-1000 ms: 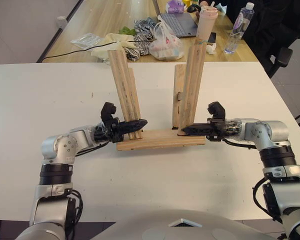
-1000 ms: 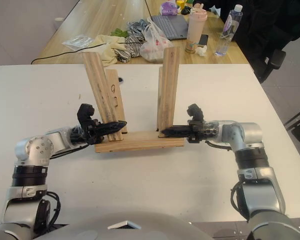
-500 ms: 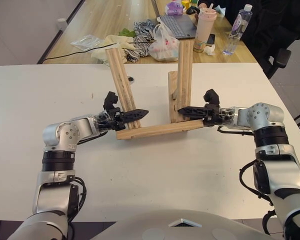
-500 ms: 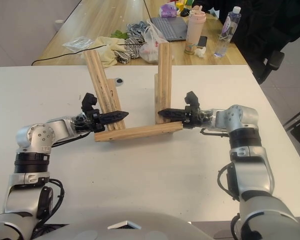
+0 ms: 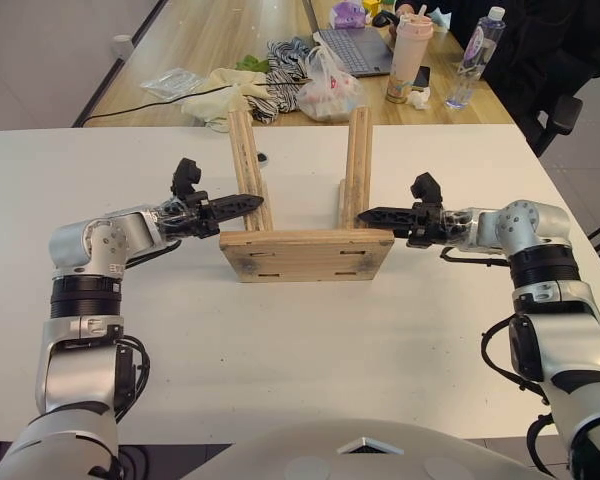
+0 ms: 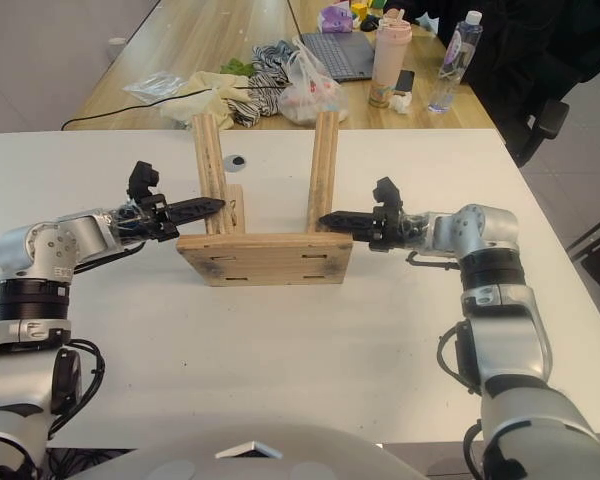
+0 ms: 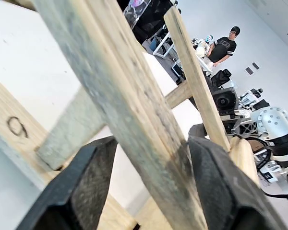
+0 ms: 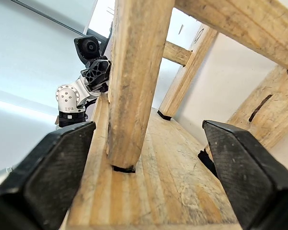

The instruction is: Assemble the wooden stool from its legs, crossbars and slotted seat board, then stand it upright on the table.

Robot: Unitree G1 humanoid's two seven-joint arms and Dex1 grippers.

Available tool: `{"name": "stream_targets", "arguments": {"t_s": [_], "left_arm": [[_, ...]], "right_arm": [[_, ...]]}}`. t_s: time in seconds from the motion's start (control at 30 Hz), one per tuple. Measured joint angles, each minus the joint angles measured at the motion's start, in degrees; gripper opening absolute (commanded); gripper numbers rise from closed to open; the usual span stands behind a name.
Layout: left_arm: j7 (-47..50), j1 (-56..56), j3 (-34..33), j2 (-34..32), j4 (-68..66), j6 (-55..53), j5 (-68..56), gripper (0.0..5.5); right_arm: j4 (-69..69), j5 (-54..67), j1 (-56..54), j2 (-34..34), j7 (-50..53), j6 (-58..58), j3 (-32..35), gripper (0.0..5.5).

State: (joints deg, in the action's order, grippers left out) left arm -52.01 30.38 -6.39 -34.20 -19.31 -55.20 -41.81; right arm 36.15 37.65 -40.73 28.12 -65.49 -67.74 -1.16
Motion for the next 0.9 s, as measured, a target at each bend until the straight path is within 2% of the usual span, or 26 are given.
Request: {"name": "stream_targets", "arguments": {"t_s": [0.17, 0.27, 0.4, 0.53, 0.6, 0.73, 0.83, 0.9], "left_arm": [[-0.59, -2.01, -2.96, -3.29, 0.40, 0.52, 0.20, 2.60], [-1.88, -6.48, -5.42, -4.13, 3.32, 4.46, 0.35, 2.60], [-6.24, -14.72, -8.78, -4.05, 8.85, 15.35, 1.51, 2.60], [-8.98, -17.13, -9.58, -4.13, 10.94, 16.38, 0.68, 2.60], [-10.08, -18.36, -9.36, -4.45, 11.34, 17.68, 1.53, 2.60], [-16.19, -23.99, -10.63, -9.95, 13.86, 24.74, 4.06, 2.60], [-21.09, -27.64, -12.06, -15.23, 13.11, 26.65, 5.38, 2.60], [-23.35, -28.87, -12.13, -16.24, 12.01, 26.76, 5.68, 2.60]], "right_arm": [[-0.20, 0.44, 1.69, 4.09, 0.05, 0.06, 5.04, 4.08], [-6.64, 0.58, 5.04, 4.58, -1.00, 4.14, 7.16, 4.08], [-20.25, -2.50, 15.77, 6.09, -2.70, 18.10, 6.60, 4.76], [-30.89, -4.58, 24.80, 6.14, -4.21, 26.14, 3.12, 5.37], [-33.52, -6.34, 26.80, 6.16, -4.32, 28.97, 1.20, 5.37], [-37.23, -9.95, 29.29, 5.92, -3.79, 36.92, -2.68, 5.37], [-36.76, -11.22, 29.62, 3.29, -1.35, 40.53, -3.96, 4.91], [-35.04, -12.00, 28.93, 1.42, 0.11, 42.19, -4.23, 4.69]]}}
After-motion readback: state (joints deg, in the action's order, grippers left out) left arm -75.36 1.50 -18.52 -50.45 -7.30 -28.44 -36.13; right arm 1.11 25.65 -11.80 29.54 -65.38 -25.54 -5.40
